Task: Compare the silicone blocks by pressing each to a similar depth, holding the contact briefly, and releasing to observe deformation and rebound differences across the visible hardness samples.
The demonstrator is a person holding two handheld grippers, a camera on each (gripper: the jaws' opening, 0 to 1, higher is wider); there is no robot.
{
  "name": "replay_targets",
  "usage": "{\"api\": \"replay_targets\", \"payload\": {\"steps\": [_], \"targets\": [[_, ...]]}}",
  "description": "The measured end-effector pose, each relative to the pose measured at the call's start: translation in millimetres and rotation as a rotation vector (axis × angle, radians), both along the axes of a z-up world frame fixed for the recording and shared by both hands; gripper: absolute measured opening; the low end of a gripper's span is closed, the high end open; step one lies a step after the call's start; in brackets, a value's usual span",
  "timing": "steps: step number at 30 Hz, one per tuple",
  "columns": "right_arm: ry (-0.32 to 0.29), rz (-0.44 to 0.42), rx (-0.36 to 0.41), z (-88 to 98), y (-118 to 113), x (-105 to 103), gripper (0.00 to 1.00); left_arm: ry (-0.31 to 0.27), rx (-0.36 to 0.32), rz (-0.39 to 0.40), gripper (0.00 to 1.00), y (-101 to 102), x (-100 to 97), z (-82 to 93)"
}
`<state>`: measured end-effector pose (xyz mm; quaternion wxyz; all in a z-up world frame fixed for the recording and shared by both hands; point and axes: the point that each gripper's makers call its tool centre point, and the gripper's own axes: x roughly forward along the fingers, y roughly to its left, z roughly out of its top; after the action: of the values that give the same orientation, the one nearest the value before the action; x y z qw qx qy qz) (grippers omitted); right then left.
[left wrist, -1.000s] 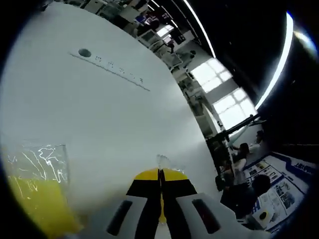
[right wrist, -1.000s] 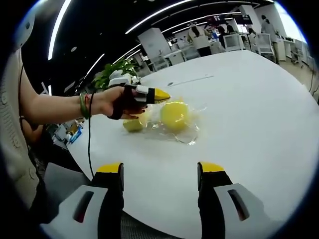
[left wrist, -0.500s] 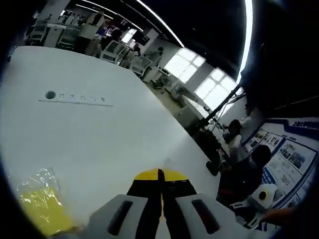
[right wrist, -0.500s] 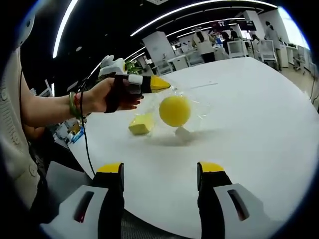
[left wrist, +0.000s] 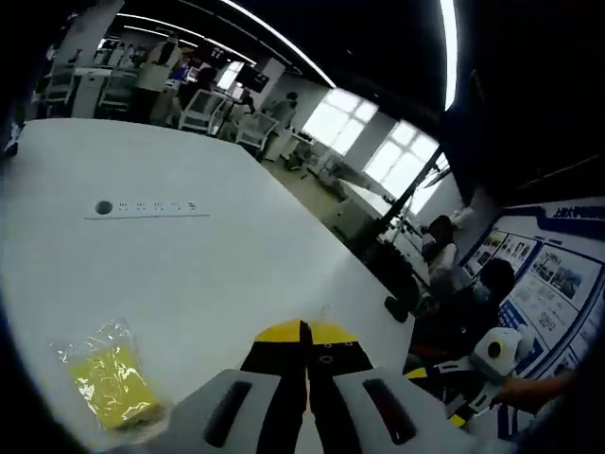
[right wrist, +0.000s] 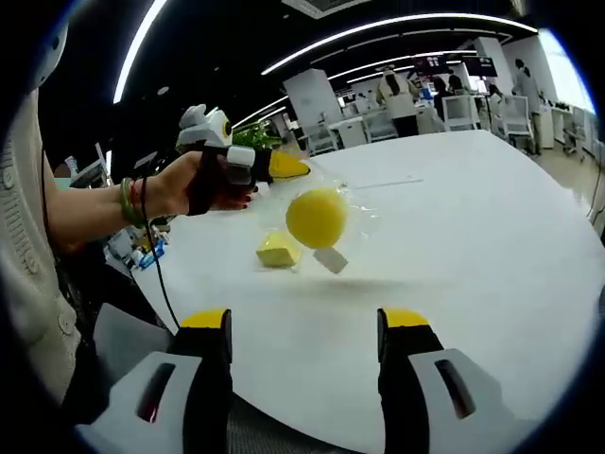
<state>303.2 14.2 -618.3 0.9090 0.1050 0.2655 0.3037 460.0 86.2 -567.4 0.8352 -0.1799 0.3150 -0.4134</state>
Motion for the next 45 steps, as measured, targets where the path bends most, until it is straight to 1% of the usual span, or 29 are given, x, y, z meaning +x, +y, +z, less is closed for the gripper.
{"api": "replay_targets", "payload": {"steps": [4,9,10,14,16,17,18,20,22,23,29,34,35,38,41,45], "targets": [[-0.022,0.016,-0.008,9.1,5,-2,0.58,-0.012,-0.01,0.012,0.0,11,-5.0,12.9],[-0.046,0.049,-0.02,21.5,15,-2,0.6,-0.04,-0.021,0.025,0.0,26,-12.7,31.3],[-0.054,0.061,-0.027,24.7,17,-2,0.61,-0.058,-0.017,0.035,0.0,32,-13.0,35.9],[-0.075,0.095,-0.038,34.9,26,-3,0.63,-0.08,-0.03,0.045,0.0,46,-21.9,50.9],[-0.082,0.109,-0.046,37.2,30,-3,0.63,-0.079,-0.05,0.065,0.0,53,-24.1,56.9],[-0.082,0.117,-0.051,37.4,32,-3,0.63,-0.072,-0.06,0.062,0.0,55,-27.1,59.8],[-0.089,0.134,-0.057,37.7,35,-4,0.63,-0.075,-0.065,0.081,0.0,60,-28.5,63.4],[-0.086,0.155,-0.075,37.4,38,-5,0.63,-0.075,-0.073,0.081,0.0,65,-34.2,68.3],[-0.093,0.168,-0.079,40.3,42,-5,0.63,-0.08,-0.078,0.086,0.0,70,-37.5,72.3],[-0.094,0.171,-0.077,41.9,43,-5,0.63,-0.092,-0.077,0.088,0.0,73,-39.3,75.0],[-0.111,0.229,-0.092,51.4,55,-2,0.63,-0.101,-0.07,0.101,0.0,86,-45.8,80.5],[-0.134,0.294,-0.12,63.6,63,3,0.65,-0.112,-0.083,0.114,0.0,95,-47.3,85.9],[-0.142,0.309,-0.129,66.5,65,5,0.65,-0.107,-0.089,0.117,0.0,97,-47.0,86.1],[-0.144,0.348,-0.161,68.0,67,9,0.66,-0.108,-0.095,0.123,0.0,100,-47.8,86.7],[-0.15,0.376,-0.172,70.3,69,13,0.66,-0.113,-0.097,0.129,0.0,101,-47.3,87.0],[-0.159,0.412,-0.206,72.9,70,19,0.67,-0.11,-0.105,0.131,0.0,103,-46.9,88.4]]}}
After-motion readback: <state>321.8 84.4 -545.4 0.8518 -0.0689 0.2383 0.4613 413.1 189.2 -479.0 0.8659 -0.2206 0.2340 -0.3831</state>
